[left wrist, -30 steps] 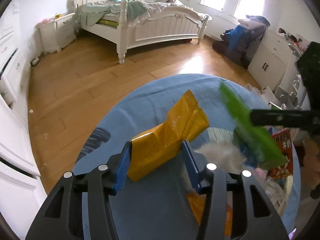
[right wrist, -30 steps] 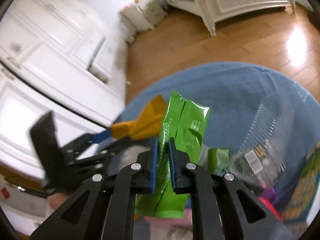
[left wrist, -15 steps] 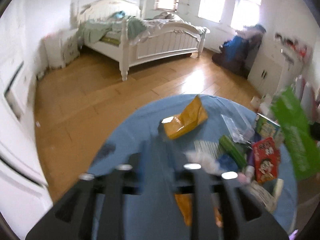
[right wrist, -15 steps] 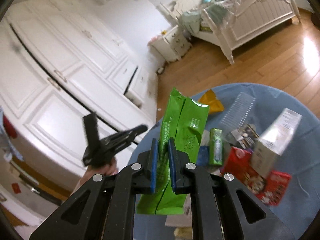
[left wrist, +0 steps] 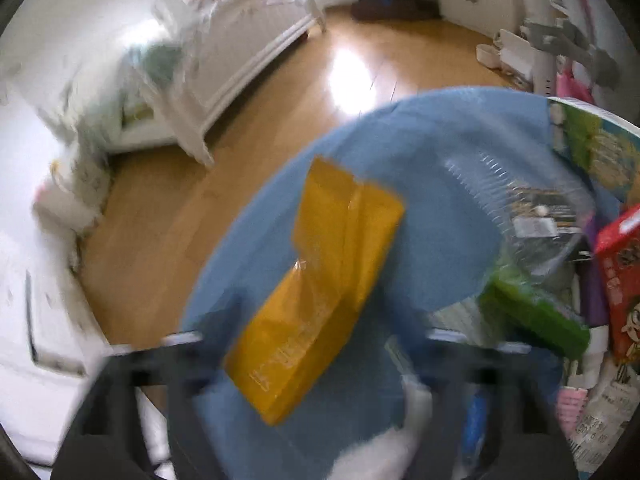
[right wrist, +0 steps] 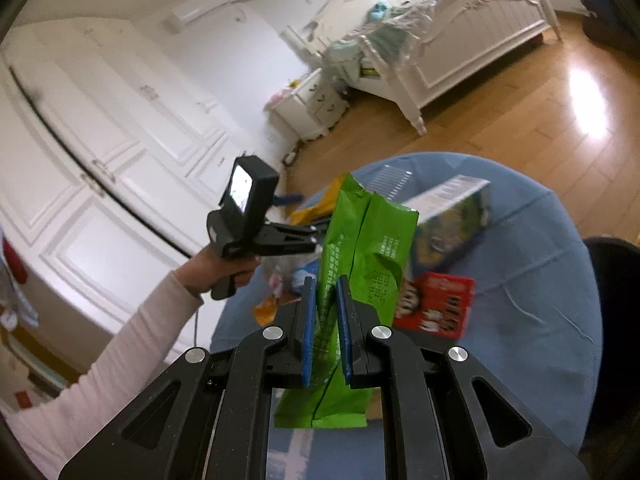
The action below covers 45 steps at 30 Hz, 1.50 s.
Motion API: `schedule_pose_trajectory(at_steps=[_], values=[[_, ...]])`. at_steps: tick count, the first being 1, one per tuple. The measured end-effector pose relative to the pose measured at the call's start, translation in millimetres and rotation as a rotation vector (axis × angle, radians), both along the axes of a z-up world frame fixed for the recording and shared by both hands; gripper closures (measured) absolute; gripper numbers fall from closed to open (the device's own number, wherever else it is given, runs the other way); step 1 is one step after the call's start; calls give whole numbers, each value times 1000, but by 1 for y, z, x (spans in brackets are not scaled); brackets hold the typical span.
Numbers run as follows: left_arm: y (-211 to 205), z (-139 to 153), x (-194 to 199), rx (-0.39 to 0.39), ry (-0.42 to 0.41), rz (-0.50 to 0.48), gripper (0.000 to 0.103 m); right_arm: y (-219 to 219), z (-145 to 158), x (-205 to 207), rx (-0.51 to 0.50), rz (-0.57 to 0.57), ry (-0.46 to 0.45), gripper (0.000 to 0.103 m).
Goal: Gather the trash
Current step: 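Carry the yellow wrapper and green pack in both grippers over the black bin, then open both grippers to drop the wrapper and pack into the bin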
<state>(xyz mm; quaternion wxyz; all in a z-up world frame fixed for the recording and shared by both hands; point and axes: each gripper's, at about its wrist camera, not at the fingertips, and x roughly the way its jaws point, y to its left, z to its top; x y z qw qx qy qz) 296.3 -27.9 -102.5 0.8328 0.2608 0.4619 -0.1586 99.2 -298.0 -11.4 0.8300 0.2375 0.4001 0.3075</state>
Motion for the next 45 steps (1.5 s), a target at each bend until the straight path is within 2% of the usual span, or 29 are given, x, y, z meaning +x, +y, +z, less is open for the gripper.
schedule_pose_trajectory(at_steps=[2, 4, 7, 11, 13, 15, 17, 19, 23, 24, 28, 32, 38, 39, 40, 41, 42, 43, 44, 45], values=[[11, 0, 4, -76, 17, 58, 82, 1, -3, -3, 4, -10, 5, 91], [21, 9, -1, -138, 4, 95, 91, 0, -5, -6, 8, -18, 3, 91], [25, 42, -24, -283, -51, 104, 91, -4, 0, -15, -13, -45, -30, 91], [2, 97, -77, -456, -108, 61, 91, -30, 15, -30, -37, -127, -101, 91], [-22, 117, -94, -549, -88, 26, 90, -52, 29, -40, -66, -205, -162, 91], [-53, 132, -117, -677, -19, -18, 90, -70, 39, -50, -120, -283, -214, 91], [-88, 136, -129, -777, 55, -70, 90, -87, 42, -57, -217, -371, -260, 91], [-133, 130, -137, -836, 135, -125, 90, -103, 36, -60, -314, -446, -278, 91], [-216, 99, -139, -846, 242, -201, 90, -136, -4, -51, -355, -501, -201, 91], [-238, 83, -136, -842, 284, -203, 90, -142, -15, -48, -360, -507, -178, 91], [-288, 37, -138, -789, 368, -186, 90, -168, -61, -39, -351, -518, -83, 91], [-314, 9, -131, -738, 413, -176, 90, -175, -95, -29, -408, -497, -33, 91], [-327, 1, -120, -680, 419, -162, 88, -189, -130, -17, -393, -485, 36, 91], [-329, -3, -119, -665, 416, -160, 87, -192, -134, -16, -393, -481, 45, 88], [-328, -4, -119, -646, 411, -155, 82, -193, -136, -14, -400, -478, 48, 83], [-328, -5, -120, -625, 400, -147, 76, -194, -138, -15, -404, -479, 48, 70], [-327, -5, -120, -607, 385, -134, 55, -195, -138, -16, -408, -484, 47, 51], [-325, -3, -121, -595, 367, -122, 41, -196, -137, -18, -404, -487, 46, 41], [-320, 2, -125, -590, 330, -108, 20, -197, -136, -21, -387, -491, 40, 28], [-315, 7, -128, -597, 299, -104, 15, -196, -135, -24, -380, -491, 35, 27]])
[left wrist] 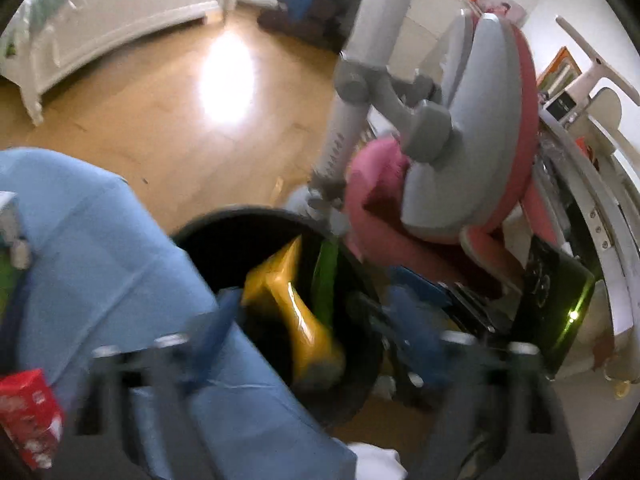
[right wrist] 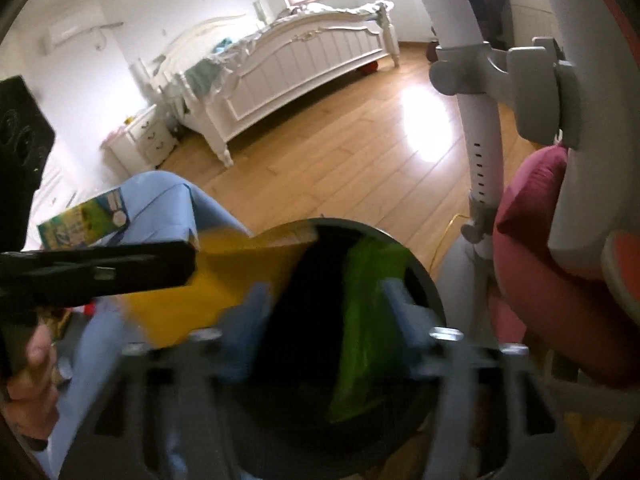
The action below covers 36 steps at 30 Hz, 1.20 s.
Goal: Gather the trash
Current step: 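Open both grippers to drop the wrapper and pack into the bin, then grasp the clear plastic tray with the left gripper while the right grasps the white juice carton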
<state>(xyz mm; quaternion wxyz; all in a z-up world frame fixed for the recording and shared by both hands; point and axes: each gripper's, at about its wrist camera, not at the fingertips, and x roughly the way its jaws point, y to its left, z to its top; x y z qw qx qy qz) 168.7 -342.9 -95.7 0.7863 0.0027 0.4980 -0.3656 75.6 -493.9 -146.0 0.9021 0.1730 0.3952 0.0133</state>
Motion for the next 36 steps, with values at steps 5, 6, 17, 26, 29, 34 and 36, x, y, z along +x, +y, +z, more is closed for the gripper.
schedule_pose_trajectory(at_steps=[5, 6, 17, 26, 29, 34, 36], values=[[31, 36, -23, -32, -89, -8, 15, 20, 13, -6, -9, 41, 9, 27], [39, 44, -28, -39, -113, -9, 15, 27, 16, -6, -11, 54, 7, 27], [217, 93, 11, 74, -264, 320, 15, 117, 96, 44, 236, 256, 0, 17], [241, 42, 102, 269, -151, 322, 15, 204, 104, 156, 245, 294, 305, 10], [238, 26, 116, 311, -122, 296, 16, 221, 87, 179, 242, 319, 438, 10], [248, 15, 119, 295, -59, 289, 60, 225, 66, 188, 240, 321, 514, 16], [252, 14, 116, 288, -63, 297, 71, 221, 67, 184, 276, 334, 513, 33]])
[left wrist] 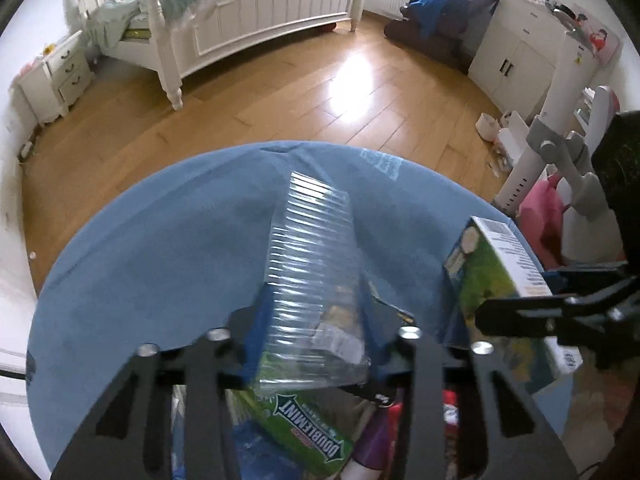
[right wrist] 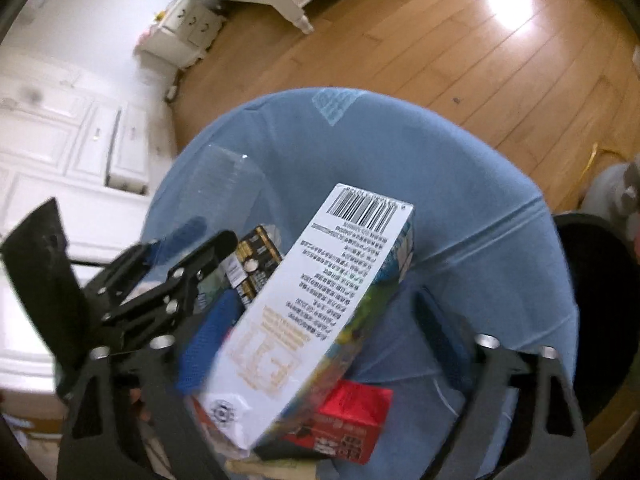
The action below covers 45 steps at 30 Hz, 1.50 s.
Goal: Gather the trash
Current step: 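Grasp the clear plastic tray with the left gripper while the right grasps the white juice carton, then carry the plastic tray and juice carton in both grippers over the bin, then open both grippers to drop the tray and carton into the bin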
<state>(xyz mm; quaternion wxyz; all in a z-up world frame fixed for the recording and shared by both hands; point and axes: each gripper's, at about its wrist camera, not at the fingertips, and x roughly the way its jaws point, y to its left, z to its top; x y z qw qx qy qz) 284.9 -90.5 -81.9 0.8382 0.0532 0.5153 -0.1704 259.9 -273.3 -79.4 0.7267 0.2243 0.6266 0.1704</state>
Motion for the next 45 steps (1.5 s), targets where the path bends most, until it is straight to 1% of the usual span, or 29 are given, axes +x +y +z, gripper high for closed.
schedule_pose_trajectory(at_steps=[1, 3, 4, 7, 9, 10, 12, 13, 16, 17, 18, 20, 21, 22, 23, 25, 27, 31, 35, 37, 41, 45], values=[[2, 0, -2, -8, -6, 2, 79, -3, 1, -3, 4, 0, -12, 37], [8, 4, -7, -51, -21, 13, 83, -8, 8, -11, 32, 5, -39, 56], [8, 6, -10, -65, -28, 20, 83, -12, 9, -15, 48, 2, -46, 60], [11, 19, -24, -122, -72, 18, 83, -24, 16, -30, 120, -9, -91, 61], [10, 30, -34, -136, -109, 12, 83, -32, 26, -46, 165, -19, -156, 61], [11, 35, -40, -151, -120, 12, 83, -38, 31, -54, 167, -23, -187, 61], [13, 48, -53, -211, -140, 11, 83, -50, 49, -71, 180, -33, -294, 62], [12, 53, -59, -230, -148, 9, 84, -54, 55, -79, 168, -38, -331, 62], [2, 73, -82, -313, -184, -23, 84, -68, 87, -121, 15, -73, -551, 62], [-7, 80, -92, -339, -199, -40, 84, -72, 98, -140, -91, -91, -650, 62], [-14, 84, -99, -357, -209, -54, 84, -78, 104, -153, -157, -106, -713, 62], [-36, 91, -115, -405, -220, -100, 84, -86, 112, -179, -287, -143, -823, 62], [-46, 92, -121, -431, -213, -122, 83, -93, 113, -191, -355, -168, -866, 62], [-54, 92, -125, -454, -204, -141, 83, -100, 110, -200, -415, -188, -896, 62], [-71, 90, -129, -484, -185, -175, 83, -106, 107, -206, -475, -205, -910, 62], [-98, 85, -134, -504, -157, -222, 83, -121, 92, -209, -553, -224, -900, 62], [-131, 74, -139, -505, -139, -269, 83, -134, 74, -208, -587, -241, -870, 62], [-172, 50, -143, -530, -89, -316, 83, -157, 36, -204, -625, -271, -813, 61], [-206, 26, -141, -547, -29, -339, 83, -179, 1, -206, -632, -275, -750, 61], [-222, 17, -142, -541, -10, -350, 83, -185, -11, -206, -632, -270, -726, 61], [-235, 7, -137, -534, 22, -370, 83, -195, -35, -204, -599, -279, -677, 61], [-244, -3, -131, -536, 59, -378, 83, -201, -49, -200, -559, -281, -646, 61]])
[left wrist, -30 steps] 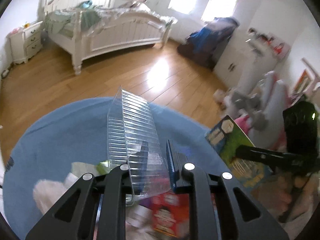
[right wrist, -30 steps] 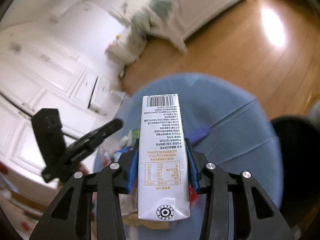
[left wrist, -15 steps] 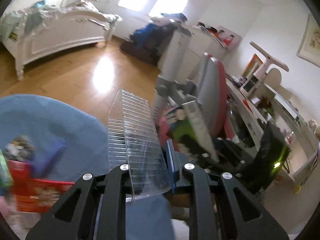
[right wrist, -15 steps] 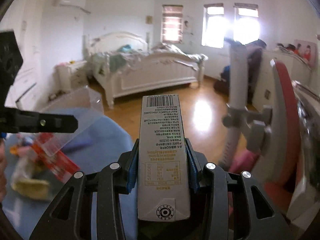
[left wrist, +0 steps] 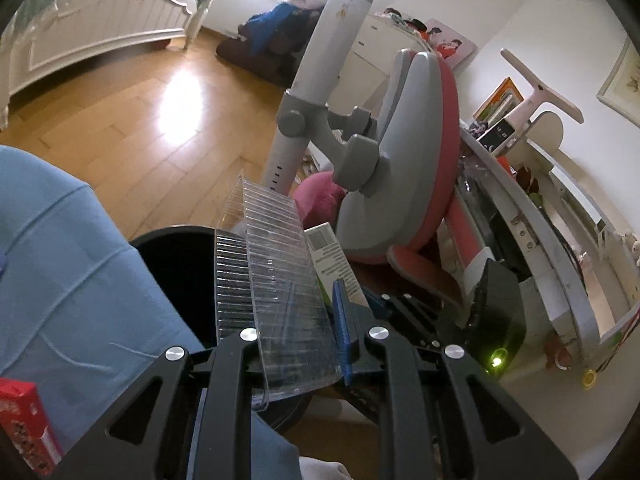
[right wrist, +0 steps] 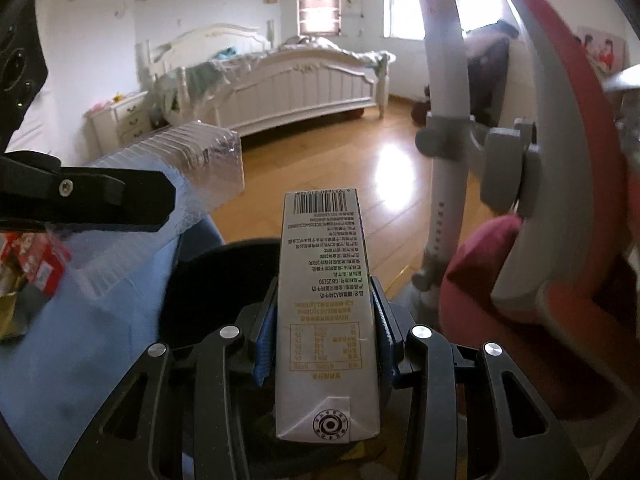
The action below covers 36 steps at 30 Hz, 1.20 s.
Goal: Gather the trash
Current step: 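Open both grippers to drop the tray and carton into the bin, then grasp the white fluffy item with the left gripper while the right grasps the green Doublemint bottle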
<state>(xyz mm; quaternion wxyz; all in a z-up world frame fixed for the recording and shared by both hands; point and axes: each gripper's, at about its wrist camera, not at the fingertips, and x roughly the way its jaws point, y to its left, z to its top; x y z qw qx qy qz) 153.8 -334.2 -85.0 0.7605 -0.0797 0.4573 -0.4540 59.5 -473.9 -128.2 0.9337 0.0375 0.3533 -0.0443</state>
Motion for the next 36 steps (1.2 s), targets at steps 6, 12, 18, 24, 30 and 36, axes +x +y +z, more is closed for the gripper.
schedule_pose_trajectory(at_steps=[6, 12, 18, 24, 30, 36], values=[[-9, -17, 12, 20, 45, -16, 83, -12, -21, 5, 89, 0, 29, 61], [-19, -27, 20, 43, 77, -26, 83, -14, -31, 7, 136, 2, 45, 61], [-22, -36, 22, 79, 84, -14, 81, -19, -40, 13, 181, 2, 71, 61], [-17, -32, 23, 144, 39, 49, 32, -19, -42, 12, 203, 9, 74, 32], [13, -1, 3, 99, -32, 102, 28, -14, -32, 6, 225, 19, 72, 29], [74, 40, -29, 47, -113, 176, 26, 25, -4, 6, 198, 98, 58, 25]])
